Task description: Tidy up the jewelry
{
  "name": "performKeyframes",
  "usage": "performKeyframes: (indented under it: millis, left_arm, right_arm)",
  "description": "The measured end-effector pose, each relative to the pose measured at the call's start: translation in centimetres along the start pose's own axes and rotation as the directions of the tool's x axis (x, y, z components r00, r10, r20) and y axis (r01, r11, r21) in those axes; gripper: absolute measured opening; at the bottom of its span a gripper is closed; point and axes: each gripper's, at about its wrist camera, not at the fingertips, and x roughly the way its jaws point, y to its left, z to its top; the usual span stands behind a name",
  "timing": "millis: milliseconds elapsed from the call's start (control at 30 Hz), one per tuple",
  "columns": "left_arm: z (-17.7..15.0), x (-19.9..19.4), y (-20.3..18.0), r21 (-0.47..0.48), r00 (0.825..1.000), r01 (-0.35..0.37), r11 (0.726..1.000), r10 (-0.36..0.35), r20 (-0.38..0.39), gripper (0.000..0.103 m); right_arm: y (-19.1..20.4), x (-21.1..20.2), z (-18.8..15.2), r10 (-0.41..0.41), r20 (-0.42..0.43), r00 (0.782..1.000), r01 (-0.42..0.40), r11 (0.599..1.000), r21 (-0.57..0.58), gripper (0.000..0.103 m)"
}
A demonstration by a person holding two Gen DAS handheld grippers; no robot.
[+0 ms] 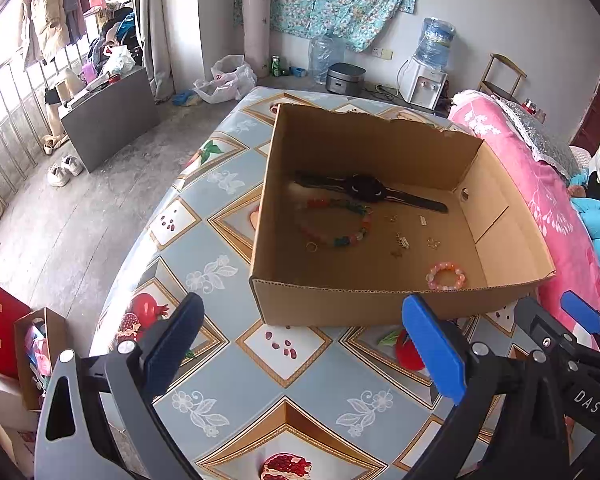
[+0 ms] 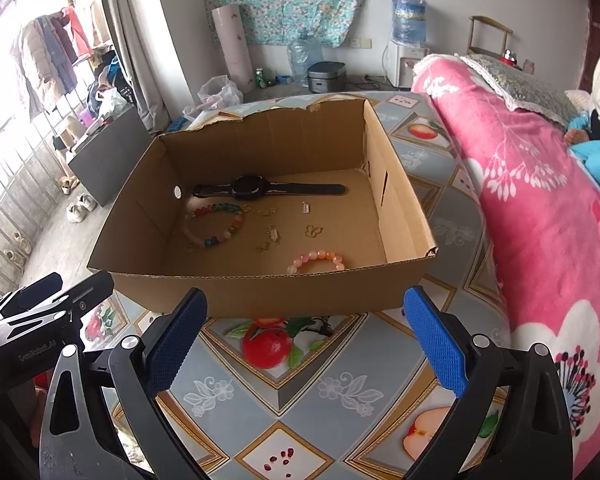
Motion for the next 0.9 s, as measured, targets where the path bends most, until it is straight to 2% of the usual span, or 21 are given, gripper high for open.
performKeyframes:
  millis: [900]
  left_arm:
    - [0.0,0.2,-1.2,0.046,1.000,-0.002,0.999,0.003,-0.019,0.098]
  right_arm:
    - [-0.2,0.6,0.1,-0.002,-0.012,1.000,0.002,1.000,0.009,0.095]
